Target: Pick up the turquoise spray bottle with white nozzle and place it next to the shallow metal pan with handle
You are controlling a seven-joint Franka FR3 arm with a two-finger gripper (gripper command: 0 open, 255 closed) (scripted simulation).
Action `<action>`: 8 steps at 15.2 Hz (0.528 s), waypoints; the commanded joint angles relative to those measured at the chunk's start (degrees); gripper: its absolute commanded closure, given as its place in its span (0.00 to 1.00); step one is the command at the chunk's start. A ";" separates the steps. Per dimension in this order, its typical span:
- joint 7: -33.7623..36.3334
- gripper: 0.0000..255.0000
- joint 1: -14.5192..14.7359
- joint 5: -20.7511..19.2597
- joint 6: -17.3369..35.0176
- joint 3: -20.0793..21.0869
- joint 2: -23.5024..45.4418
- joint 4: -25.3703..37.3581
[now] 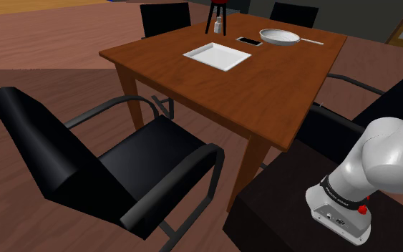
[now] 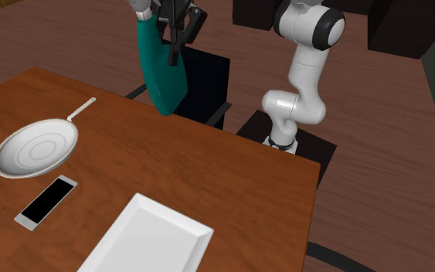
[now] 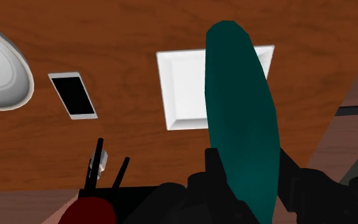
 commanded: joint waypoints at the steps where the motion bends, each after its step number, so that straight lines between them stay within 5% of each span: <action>1: -2.87 1.00 -0.65 1.36 1.72 -2.23 0.94 -1.42; 8: -13.75 1.00 -3.67 8.71 5.37 -10.75 7.15 -3.05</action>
